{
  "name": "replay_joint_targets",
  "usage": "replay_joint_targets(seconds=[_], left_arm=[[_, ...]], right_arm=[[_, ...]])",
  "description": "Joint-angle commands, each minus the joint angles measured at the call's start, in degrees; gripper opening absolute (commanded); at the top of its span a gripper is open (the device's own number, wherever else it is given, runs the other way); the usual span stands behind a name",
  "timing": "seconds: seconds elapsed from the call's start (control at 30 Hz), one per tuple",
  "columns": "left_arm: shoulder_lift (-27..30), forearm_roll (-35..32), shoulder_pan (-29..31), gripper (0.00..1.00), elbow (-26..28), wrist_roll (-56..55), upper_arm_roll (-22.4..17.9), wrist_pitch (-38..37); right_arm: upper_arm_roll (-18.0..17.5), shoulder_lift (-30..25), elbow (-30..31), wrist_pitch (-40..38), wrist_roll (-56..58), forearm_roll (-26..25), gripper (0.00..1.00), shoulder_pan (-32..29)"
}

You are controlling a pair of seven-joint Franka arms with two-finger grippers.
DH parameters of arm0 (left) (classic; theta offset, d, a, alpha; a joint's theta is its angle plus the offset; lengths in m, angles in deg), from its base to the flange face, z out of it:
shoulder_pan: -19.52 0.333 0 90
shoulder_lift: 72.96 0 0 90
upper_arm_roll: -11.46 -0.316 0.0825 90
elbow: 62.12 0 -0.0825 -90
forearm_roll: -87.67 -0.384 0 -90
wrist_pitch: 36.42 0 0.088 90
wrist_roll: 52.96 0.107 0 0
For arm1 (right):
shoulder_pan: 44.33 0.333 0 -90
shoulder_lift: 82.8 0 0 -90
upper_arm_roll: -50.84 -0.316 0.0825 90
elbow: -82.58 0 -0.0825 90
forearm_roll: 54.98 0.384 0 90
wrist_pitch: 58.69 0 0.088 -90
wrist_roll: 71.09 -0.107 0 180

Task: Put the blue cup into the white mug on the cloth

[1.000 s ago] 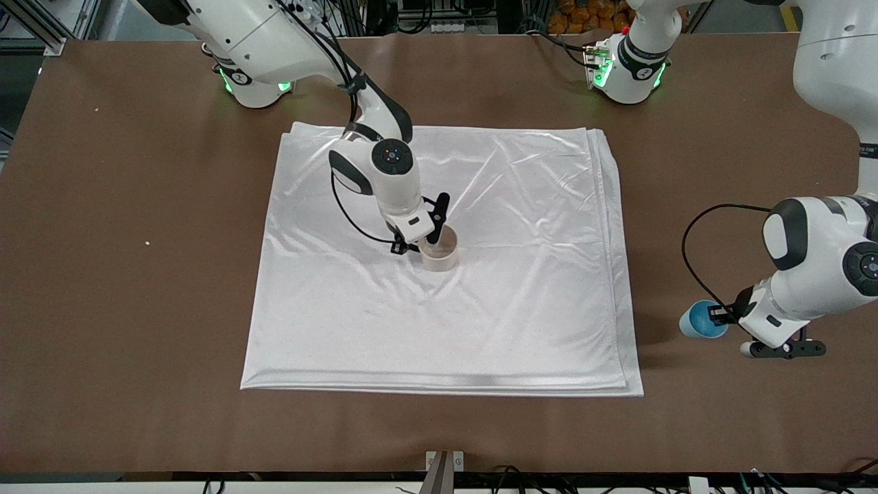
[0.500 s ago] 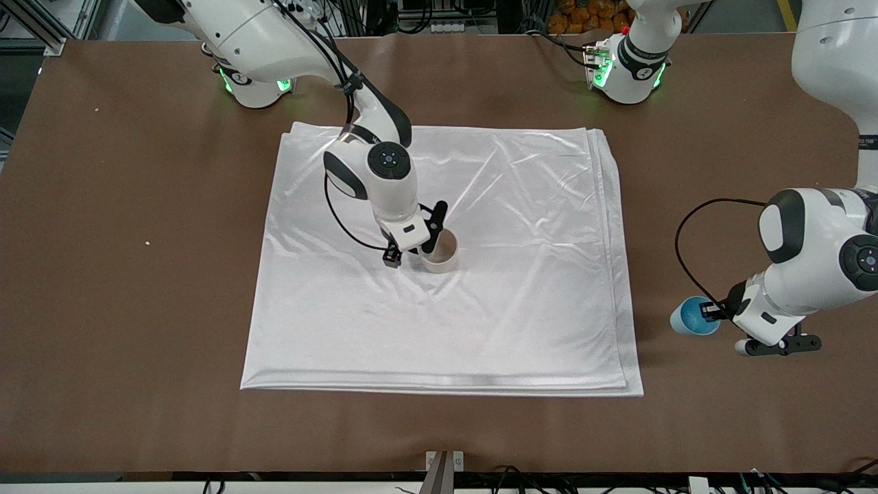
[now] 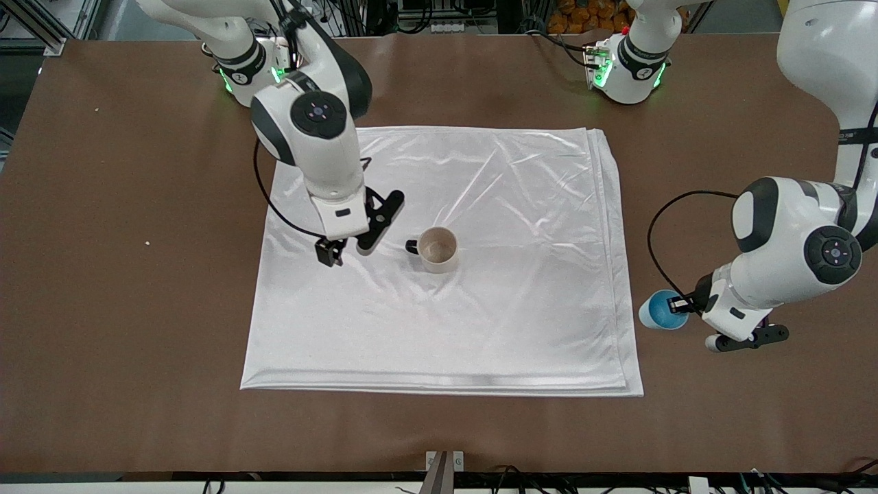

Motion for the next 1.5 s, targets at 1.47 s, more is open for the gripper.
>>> replay_joint_targets(seconds=[1.47], left_arm=[[-2.78,1.01,-32.65,0.0,-4.72,-35.07,2.21,-3.02]], right_arm=[[-0.32,-19.3,-3.04,-24.26,-3.6,15.63,1.0,-36.96]])
